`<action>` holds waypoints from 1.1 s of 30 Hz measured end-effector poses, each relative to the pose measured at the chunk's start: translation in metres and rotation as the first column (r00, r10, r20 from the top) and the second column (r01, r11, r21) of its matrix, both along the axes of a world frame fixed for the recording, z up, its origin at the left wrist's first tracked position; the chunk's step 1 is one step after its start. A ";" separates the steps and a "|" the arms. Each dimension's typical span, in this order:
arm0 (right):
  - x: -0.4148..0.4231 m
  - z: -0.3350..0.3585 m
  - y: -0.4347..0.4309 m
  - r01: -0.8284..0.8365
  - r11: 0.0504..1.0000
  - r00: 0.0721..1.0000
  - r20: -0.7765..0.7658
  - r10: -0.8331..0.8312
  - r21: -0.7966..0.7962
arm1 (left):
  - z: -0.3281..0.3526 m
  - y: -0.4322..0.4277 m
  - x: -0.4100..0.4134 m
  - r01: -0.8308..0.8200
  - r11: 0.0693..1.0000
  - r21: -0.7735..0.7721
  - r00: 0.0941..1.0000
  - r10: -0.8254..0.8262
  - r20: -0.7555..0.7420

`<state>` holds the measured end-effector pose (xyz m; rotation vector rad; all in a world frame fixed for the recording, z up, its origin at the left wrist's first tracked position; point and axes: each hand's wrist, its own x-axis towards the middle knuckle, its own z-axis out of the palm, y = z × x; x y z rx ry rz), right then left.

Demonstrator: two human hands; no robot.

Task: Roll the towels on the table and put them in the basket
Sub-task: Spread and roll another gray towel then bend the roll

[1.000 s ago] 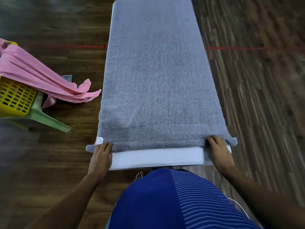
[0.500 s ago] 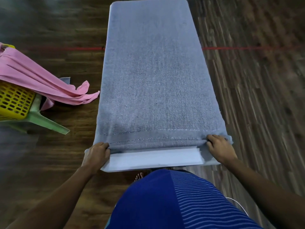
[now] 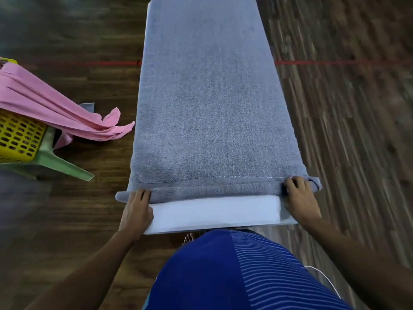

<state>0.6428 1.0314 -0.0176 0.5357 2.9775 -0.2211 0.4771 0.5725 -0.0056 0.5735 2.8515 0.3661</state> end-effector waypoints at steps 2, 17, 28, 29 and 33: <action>0.000 -0.002 0.002 0.005 1.000 1.000 0.019 -0.004 -0.006 | 0.001 -0.002 0.002 -0.014 1.000 -0.010 1.000 0.014 0.006; -0.019 0.016 0.006 0.145 0.988 0.984 0.116 -0.138 -0.053 | 0.020 -0.001 -0.028 -0.075 0.978 -0.193 0.996 0.082 0.027; -0.011 0.007 -0.008 -0.016 0.997 0.999 -0.046 0.012 -0.080 | -0.001 0.002 -0.008 -0.007 1.000 0.015 0.999 0.007 0.034; -0.011 0.006 -0.007 -0.011 0.997 0.999 -0.043 0.008 -0.082 | -0.001 0.001 -0.007 0.015 1.000 -0.001 0.999 -0.015 0.034; -0.020 0.006 -0.001 -0.005 0.996 0.999 -0.045 0.001 -0.094 | 0.007 0.000 -0.016 0.005 1.000 -0.020 0.999 -0.004 0.039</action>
